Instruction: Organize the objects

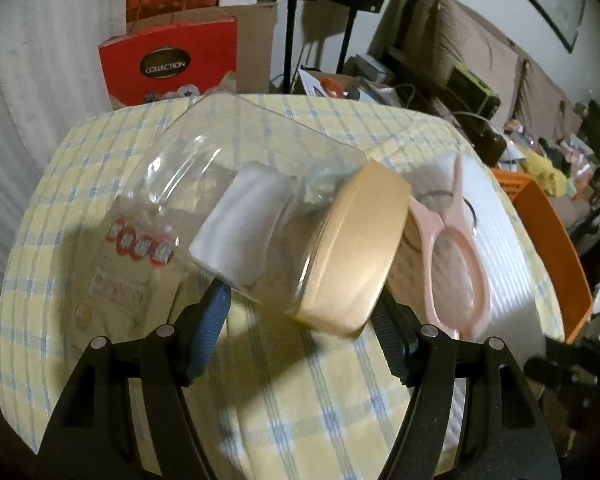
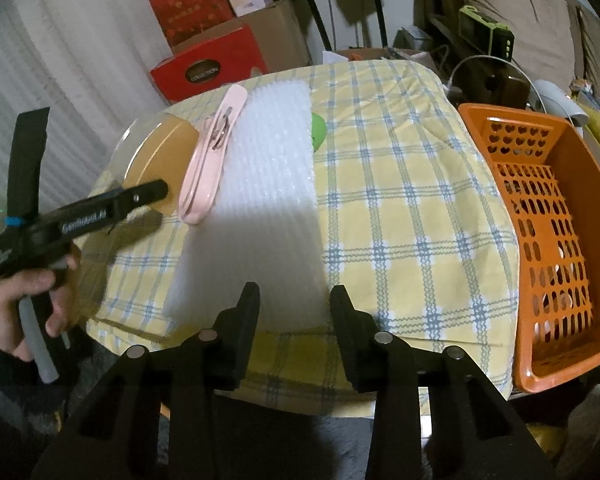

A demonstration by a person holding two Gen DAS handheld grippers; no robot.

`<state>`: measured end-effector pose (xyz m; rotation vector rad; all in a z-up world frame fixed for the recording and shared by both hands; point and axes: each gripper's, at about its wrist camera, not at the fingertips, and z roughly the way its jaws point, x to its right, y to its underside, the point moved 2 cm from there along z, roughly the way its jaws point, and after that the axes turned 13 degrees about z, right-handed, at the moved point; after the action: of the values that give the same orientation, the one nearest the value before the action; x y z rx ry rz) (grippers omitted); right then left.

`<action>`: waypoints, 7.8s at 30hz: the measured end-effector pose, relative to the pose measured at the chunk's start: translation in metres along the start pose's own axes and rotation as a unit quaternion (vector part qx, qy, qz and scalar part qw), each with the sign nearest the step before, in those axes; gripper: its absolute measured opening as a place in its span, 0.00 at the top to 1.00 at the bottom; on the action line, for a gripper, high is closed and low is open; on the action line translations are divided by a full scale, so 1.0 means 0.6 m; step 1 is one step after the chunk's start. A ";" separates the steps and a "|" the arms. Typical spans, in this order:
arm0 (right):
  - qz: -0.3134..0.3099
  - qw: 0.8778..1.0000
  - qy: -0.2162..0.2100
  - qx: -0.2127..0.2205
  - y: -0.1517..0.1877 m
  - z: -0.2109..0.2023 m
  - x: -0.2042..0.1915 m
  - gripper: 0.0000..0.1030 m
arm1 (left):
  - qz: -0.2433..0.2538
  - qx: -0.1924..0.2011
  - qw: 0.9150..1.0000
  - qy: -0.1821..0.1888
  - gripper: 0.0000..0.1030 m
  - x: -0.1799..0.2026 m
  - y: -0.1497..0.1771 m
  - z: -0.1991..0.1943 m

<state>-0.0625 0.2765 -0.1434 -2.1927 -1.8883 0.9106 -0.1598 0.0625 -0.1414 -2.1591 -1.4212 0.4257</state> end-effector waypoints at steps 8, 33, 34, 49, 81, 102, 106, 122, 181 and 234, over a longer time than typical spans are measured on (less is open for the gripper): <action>-0.024 0.999 -0.033 -0.032 0.016 0.025 -0.067 0.82 | -0.017 0.013 1.000 0.012 0.34 -0.023 -0.042 -0.003; -0.020 0.990 -0.133 -0.041 0.065 -0.023 -0.103 0.74 | -0.095 -0.072 0.989 0.087 0.33 0.000 0.162 -0.098; -0.013 0.991 -0.130 -0.035 0.061 -0.029 -0.092 0.74 | -0.092 -0.073 0.989 0.085 0.33 0.008 0.159 -0.096; 0.022 0.996 -0.088 0.003 0.040 -0.060 -0.018 0.70 | -0.065 -0.042 0.997 0.017 0.57 0.068 0.123 -0.058; -0.046 0.998 -0.036 0.014 -0.099 0.051 -0.019 0.87 | -0.091 -0.043 0.995 0.011 0.86 0.056 0.148 -0.081; -0.028 0.997 0.005 0.077 -0.131 -0.027 0.043 0.39 | -0.118 -0.040 0.992 0.008 0.73 0.050 0.145 -0.104; -0.027 0.998 -0.019 0.055 -0.157 0.000 0.034 0.39 | -0.119 -0.040 0.992 0.010 0.73 0.050 0.144 -0.094; -0.111 0.993 -0.028 0.002 -0.066 0.047 -0.027 0.93 | -0.166 -0.026 0.986 0.016 0.73 0.003 0.153 -0.081; -0.076 0.995 -0.066 -0.005 -0.015 0.073 -0.032 0.53 | -0.143 -0.058 0.985 -0.078 0.48 -0.072 0.164 -0.074; -0.052 0.990 -0.126 0.037 0.004 -0.012 0.033 0.90 | -0.096 -0.051 0.993 -0.049 1.00 0.065 0.140 -0.089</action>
<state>-0.0558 0.2963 -0.1456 -1.9955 -2.0147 1.2684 -0.0533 0.0586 -0.1454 -2.0802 -1.7221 0.4003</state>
